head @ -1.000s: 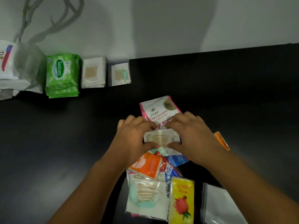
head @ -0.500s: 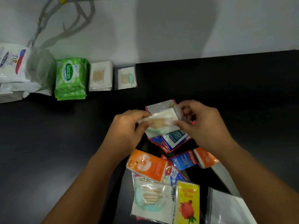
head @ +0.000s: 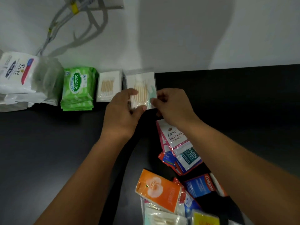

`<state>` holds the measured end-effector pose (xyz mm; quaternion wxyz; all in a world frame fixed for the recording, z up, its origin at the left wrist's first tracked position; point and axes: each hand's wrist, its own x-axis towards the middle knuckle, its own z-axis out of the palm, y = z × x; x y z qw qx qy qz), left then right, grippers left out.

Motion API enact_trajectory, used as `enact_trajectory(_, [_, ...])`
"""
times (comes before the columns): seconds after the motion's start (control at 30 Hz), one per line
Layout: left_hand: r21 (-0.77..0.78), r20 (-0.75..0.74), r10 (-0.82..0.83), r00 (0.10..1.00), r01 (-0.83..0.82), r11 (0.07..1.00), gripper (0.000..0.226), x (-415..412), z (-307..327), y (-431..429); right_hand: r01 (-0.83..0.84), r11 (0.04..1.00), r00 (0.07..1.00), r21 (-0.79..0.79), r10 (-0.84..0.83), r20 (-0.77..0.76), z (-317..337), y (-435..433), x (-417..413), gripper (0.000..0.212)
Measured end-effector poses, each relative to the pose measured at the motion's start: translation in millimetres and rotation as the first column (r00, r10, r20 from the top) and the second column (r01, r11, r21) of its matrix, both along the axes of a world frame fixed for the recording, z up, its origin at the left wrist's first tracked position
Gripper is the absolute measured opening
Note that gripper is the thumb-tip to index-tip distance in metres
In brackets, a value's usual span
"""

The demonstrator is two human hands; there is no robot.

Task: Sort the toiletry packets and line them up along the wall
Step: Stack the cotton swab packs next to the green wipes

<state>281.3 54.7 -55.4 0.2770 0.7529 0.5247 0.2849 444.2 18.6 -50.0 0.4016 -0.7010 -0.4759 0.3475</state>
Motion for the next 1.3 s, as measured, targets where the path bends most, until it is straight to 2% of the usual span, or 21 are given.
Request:
enact_trajectory(0.1, [0.138, -0.304, 0.003, 0.953, 0.041, 0.990, 0.070, 2, -6, 27, -0.017, 1.000, 0.995, -0.004, 0.018, 0.100, -8, 32, 1, 0.019])
enact_trajectory(0.17, [0.205, -0.453, 0.072, 0.888, 0.025, 0.978, 0.069, 6, -8, 39, -0.011, 1.000, 0.983, -0.023, 0.015, 0.185, -13, 50, 1, 0.020])
enact_trajectory(0.3, [0.279, -0.556, 0.127, 0.822, 0.041, 0.959, 0.063, 12, -15, 55, -0.022, 0.997, 0.949, -0.069, 0.042, 0.312, -27, 73, 1, 0.022])
enact_trajectory(0.43, [0.283, -0.626, 0.126, 0.770, 0.073, 0.956, 0.058, 13, -23, 63, -0.019, 0.995, 0.918, -0.094, 0.055, 0.392, -36, 81, 0, 0.021])
enact_trajectory(0.6, [0.308, -0.662, 0.064, 0.747, 0.192, 0.932, 0.045, 8, -31, 69, -0.030, 0.988, 0.876, -0.154, 0.100, 0.472, -41, 84, -4, 0.022])
enact_trajectory(0.73, [0.303, -0.673, 0.027, 0.740, 0.242, 0.922, 0.045, 5, -33, 69, -0.023, 0.985, 0.851, -0.170, 0.109, 0.514, -41, 82, -8, 0.021])
enact_trajectory(0.87, [0.295, -0.665, 0.016, 0.746, 0.243, 0.924, 0.047, 2, -28, 64, -0.030, 0.979, 0.862, -0.200, 0.127, 0.491, -31, 75, -10, 0.020])
enact_trajectory(1.03, [0.312, -0.522, 0.003, 0.853, 0.187, 0.931, 0.042, -3, -1, 35, -0.076, 0.979, 0.868, -0.187, 0.157, 0.471, 1, 36, -7, 0.021])
enact_trajectory(1.1, [0.289, -0.474, -0.008, 0.880, 0.164, 0.943, 0.037, -7, 11, 12, -0.099, 0.981, 0.876, -0.167, 0.166, 0.453, 17, 10, -7, 0.030])
enact_trajectory(1.2, [0.251, -0.419, -0.057, 0.906, 0.177, 0.952, 0.030, -14, 22, -27, -0.143, 0.967, 0.866, -0.212, 0.226, 0.447, 32, -31, -10, 0.034])
enact_trajectory(1.3, [0.185, -0.309, -0.155, 0.938, 0.220, 0.958, 0.028, -24, 28, -69, -0.174, 0.973, 0.864, -0.151, 0.224, 0.450, 37, -75, -15, 0.032])
